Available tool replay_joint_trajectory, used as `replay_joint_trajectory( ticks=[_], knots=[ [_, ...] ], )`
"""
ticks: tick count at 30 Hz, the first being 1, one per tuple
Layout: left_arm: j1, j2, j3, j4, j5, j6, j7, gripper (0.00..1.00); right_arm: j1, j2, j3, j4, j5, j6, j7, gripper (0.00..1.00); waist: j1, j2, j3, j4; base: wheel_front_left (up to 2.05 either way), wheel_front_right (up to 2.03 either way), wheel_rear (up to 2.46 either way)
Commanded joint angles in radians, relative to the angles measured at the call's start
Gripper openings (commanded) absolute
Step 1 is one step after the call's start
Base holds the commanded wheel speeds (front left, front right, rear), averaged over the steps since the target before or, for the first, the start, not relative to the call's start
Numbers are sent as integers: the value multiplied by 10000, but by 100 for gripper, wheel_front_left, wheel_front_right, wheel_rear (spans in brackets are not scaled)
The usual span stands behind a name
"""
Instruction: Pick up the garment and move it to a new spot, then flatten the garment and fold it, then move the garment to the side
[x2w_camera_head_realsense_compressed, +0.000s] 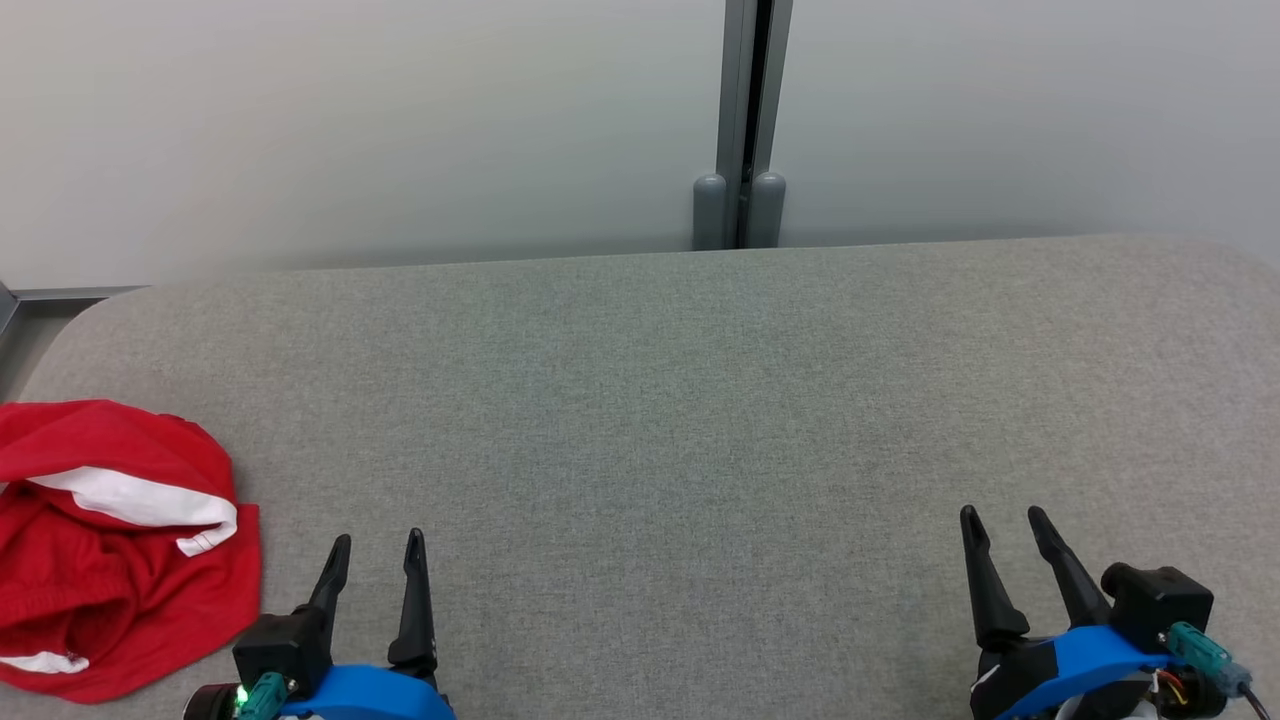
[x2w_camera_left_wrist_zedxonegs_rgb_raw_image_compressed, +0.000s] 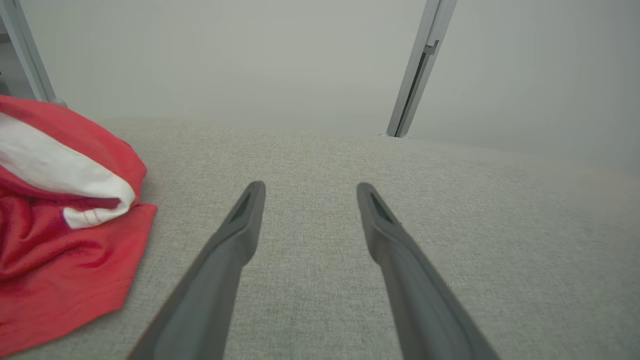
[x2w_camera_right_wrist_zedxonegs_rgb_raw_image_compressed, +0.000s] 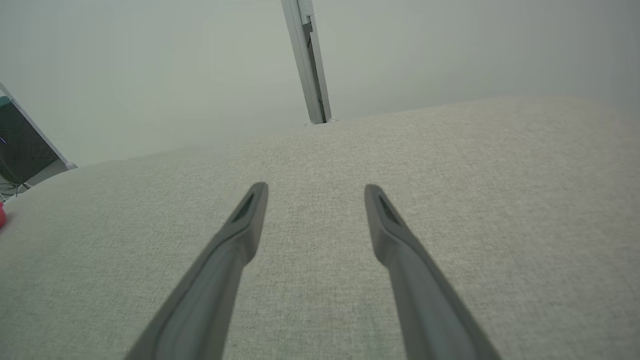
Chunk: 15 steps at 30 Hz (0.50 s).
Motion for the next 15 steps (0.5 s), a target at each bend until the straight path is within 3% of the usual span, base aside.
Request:
replay_joint_trajectory(
  ticks=[1,15],
  knots=[
    [-12,27,-35,10,274,18,-113,100,38,12,-5,29,-289,3,-119,100,0,0,2,7,0,0,0],
    [89,31,-9,268,1235,62,-365,100,63,87,-99,270,-1326,4,-374,100,-1,0,-1,21,0,0,0]
  ],
)
